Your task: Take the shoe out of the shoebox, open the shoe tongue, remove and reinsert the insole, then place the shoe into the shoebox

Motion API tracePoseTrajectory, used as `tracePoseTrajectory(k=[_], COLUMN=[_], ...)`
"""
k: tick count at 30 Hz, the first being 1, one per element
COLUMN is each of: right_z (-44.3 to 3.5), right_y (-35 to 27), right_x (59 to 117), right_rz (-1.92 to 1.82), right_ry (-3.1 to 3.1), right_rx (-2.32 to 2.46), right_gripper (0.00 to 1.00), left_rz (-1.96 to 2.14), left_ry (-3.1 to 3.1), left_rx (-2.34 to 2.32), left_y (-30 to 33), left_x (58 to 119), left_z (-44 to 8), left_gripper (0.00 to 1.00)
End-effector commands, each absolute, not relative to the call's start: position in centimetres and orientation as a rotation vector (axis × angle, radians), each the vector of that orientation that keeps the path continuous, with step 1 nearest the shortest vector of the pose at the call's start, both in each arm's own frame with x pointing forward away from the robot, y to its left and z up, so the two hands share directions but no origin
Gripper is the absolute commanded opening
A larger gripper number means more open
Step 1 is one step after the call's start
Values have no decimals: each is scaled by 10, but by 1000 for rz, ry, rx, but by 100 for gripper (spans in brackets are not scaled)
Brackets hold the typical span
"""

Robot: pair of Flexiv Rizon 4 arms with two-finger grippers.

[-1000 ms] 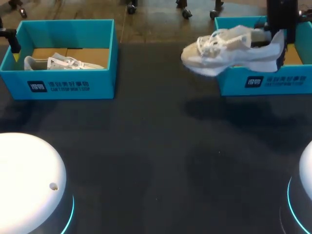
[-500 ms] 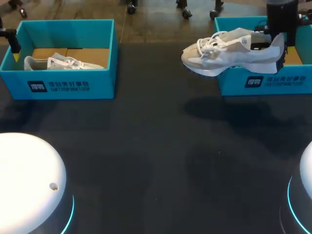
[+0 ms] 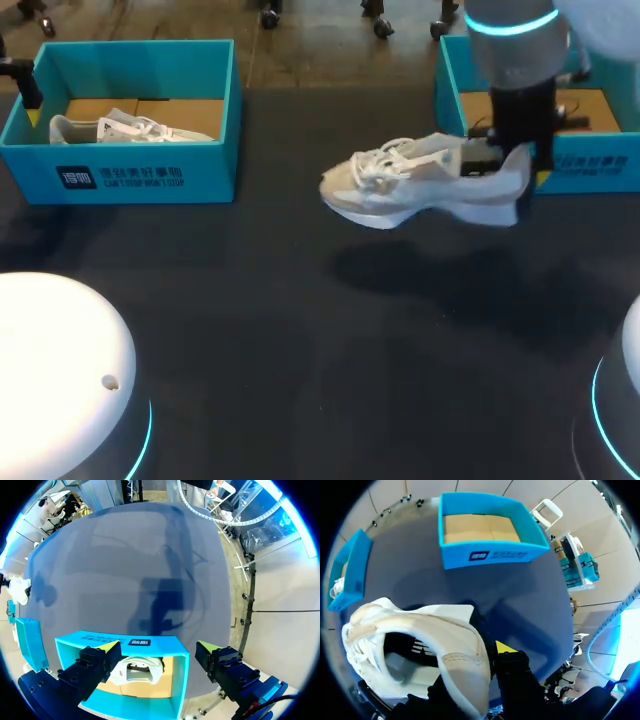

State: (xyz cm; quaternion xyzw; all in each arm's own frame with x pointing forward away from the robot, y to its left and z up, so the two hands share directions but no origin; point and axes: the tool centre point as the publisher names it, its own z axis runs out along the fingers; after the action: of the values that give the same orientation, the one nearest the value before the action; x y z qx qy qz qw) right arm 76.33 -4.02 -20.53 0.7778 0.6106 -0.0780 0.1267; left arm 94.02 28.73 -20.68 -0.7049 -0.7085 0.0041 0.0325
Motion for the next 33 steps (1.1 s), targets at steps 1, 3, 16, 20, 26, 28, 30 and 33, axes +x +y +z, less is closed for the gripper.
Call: tracePoseTrajectory(k=[1,3,16,20,26,28,30,33], right_z=[-212,-212,-222,-243,-266,-276,-288,-304], right_y=[-40,-40,-20,17,54,67,77,87], right_x=[740,740,729,700,669,663,659,655], right_rz=[-155,-155,-163,-188,-191,-182,-184,-193], right_ry=[1770,1770,1803,1878,1904,1926,1949,1980], right_rx=[2241,2241,2207,2148,2146,2141,2149,2152], right_gripper=[0,0,0,0,0,0,0,0], left_rz=[7,7,7,7,7,7,7,7], left_ry=[-2181,-2181,-2181,-2181,-2181,-2181,-2181,-2181], left_rx=[-2171,-2171,-2171,-2171,-2171,-2171,-2171,-2171], left_y=[287,287,287,287,287,287,287,287], left_x=[939,939,939,939,939,939,939,939], left_z=[-207,-207,-207,-207,-207,-207,-207,-207], left_gripper=[100,100,100,100,100,100,100,100])
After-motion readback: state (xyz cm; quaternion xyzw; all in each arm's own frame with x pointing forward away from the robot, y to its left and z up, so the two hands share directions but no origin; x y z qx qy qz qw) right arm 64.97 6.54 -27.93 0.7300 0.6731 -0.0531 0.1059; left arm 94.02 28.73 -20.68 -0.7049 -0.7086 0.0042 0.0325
